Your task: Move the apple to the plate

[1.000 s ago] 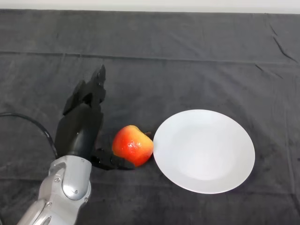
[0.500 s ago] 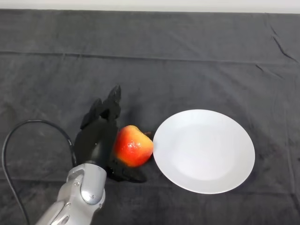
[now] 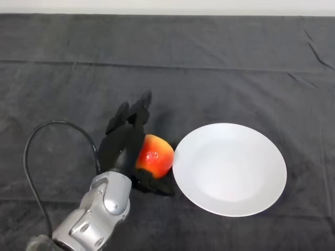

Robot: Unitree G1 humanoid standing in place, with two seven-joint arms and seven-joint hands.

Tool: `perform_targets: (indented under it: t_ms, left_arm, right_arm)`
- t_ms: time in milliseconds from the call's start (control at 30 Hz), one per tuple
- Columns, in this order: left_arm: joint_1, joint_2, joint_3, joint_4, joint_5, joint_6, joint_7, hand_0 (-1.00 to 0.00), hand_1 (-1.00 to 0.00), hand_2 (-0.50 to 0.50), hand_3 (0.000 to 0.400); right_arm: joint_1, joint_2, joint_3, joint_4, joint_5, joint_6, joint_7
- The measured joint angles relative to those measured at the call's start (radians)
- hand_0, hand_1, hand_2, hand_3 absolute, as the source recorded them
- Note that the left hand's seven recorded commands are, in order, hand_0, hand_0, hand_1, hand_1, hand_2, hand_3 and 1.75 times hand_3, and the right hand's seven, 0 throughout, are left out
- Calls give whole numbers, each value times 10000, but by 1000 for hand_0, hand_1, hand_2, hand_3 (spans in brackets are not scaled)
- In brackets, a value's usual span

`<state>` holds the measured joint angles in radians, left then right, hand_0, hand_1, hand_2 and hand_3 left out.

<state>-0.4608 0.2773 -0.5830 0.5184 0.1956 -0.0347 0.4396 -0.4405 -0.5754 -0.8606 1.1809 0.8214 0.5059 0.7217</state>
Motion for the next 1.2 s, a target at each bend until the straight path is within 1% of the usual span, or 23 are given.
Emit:
perform_targets:
  t_ms: [167,300,433,567,700,767,933,1000,1067,1200]
  left_arm:
    - [-28,17,7,-93,-165,207,-1,-1000,-1000,0,400]
    - [-5,124,16,-526,-167,762,-55,-1000,-1000,0,400]
    - [126,393,45,-1342,-150,1245,-123,-1000,-1000,0,400]
    - [140,589,264,-2042,-138,1490,-117,-1000,-1000,0,400]
    - [138,584,364,-2628,-91,1714,-91,-1000,-1000,0,400]
    - [135,572,364,-2806,105,1837,-58,-1000,-1000,0,400]
    - [131,541,362,-3067,277,2246,-3,-1000,-1000,0,400]
    - [123,471,350,-3186,323,2339,6,-1000,-1000,0,400]
    - [97,377,276,-3193,498,2437,31,-1000,-1000,0,400]
    - [74,159,-60,-3195,622,2621,36,-1000,-1000,0,400]
  right_arm:
    - [0,0,0,0,0,0,0]
    - [0,0,0,0,0,0,0]
    - [0,0,0,0,0,0,0]
    - [0,0,0,0,0,0,0]
    - [0,0,0,0,0,0,0]
    - [0,0,0,0,0,0,0]
    - [0,0,0,0,0,0,0]
    - [0,0,0,0,0,0,0]
    - [0,0,0,0,0,0,0]
    - [0,0,0,0,0,0,0]
